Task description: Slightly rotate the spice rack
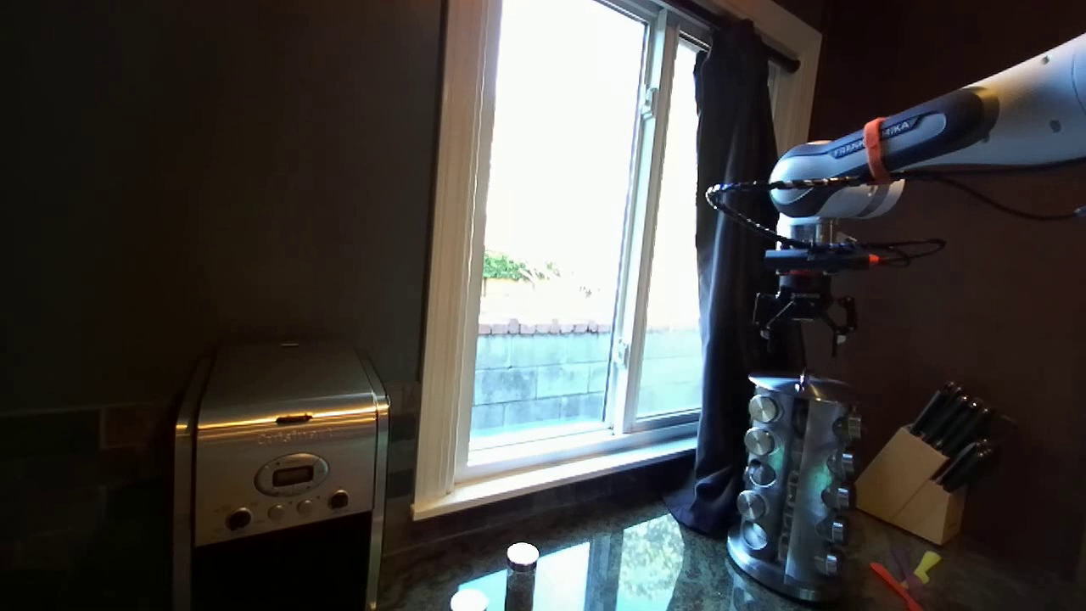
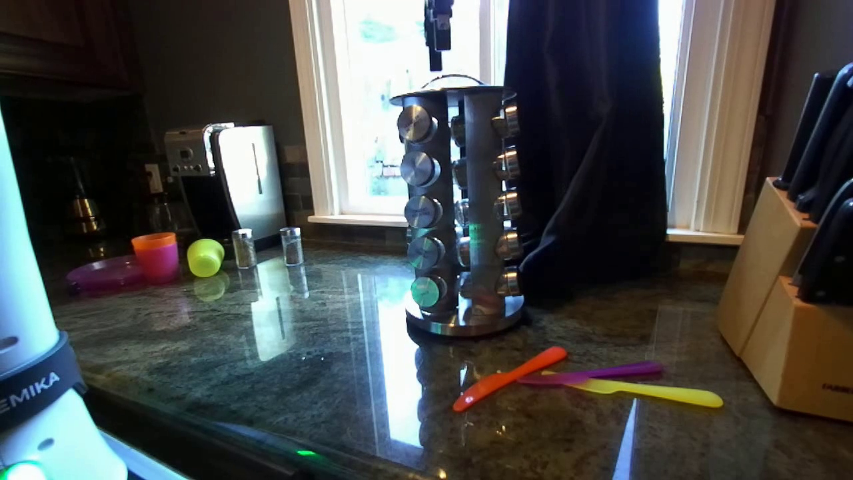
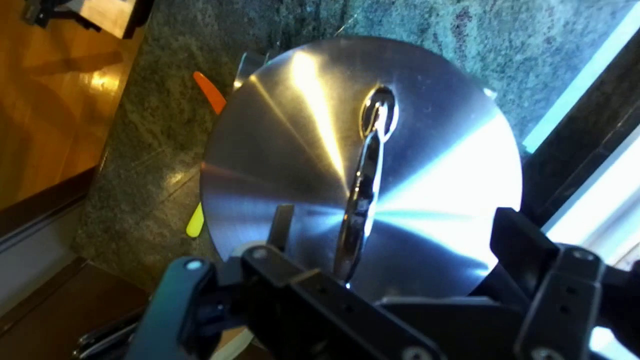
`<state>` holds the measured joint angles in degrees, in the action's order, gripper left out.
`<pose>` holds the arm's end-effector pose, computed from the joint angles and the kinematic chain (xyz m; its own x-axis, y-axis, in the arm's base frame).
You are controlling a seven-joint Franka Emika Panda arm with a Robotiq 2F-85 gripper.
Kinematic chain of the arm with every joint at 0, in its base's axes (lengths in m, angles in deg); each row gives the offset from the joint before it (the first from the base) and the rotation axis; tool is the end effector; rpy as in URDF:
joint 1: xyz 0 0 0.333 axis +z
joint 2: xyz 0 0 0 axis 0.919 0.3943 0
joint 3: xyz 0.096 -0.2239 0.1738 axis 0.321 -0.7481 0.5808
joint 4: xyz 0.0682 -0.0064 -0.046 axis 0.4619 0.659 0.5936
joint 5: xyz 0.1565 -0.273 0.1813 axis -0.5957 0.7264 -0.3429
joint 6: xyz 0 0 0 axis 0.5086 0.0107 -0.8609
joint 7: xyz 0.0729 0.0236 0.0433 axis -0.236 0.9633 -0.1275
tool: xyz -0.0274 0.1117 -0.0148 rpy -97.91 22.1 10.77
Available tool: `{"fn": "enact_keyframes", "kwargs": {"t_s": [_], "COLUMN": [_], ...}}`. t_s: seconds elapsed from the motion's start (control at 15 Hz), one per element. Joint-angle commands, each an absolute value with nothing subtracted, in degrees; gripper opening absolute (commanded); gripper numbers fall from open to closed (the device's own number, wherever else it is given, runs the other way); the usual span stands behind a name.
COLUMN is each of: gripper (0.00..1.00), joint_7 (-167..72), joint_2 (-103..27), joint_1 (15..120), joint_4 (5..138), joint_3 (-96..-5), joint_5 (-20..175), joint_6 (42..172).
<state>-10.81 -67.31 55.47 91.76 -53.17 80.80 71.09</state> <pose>0.4367 -0.1551 0.5456 0.5354 -0.8435 0.0424 -0.8435 -0.5316 0.0766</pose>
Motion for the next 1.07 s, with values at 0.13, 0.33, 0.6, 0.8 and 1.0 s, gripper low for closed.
{"fn": "enact_keyframes", "kwargs": {"t_s": [0.13, 0.33, 0.6, 0.8, 1.0], "gripper": [1.00, 1.00, 1.00, 1.00, 1.00], "joint_7": [-20.62, -27.11, -37.59, -47.45, -45.43], "joint_2": [-78.60, -82.00, -84.42, -85.25, -83.47], "joint_1": [58.95, 60.84, 63.11, 64.13, 63.10], "joint_4": [100.95, 103.46, 106.48, 106.98, 105.40], "joint_3": [-48.89, -47.21, -47.00, -48.66, -47.61], "joint_5": [82.81, 81.19, 81.66, 81.72, 82.02], "joint_6": [69.01, 67.03, 66.90, 67.20, 67.23]}}
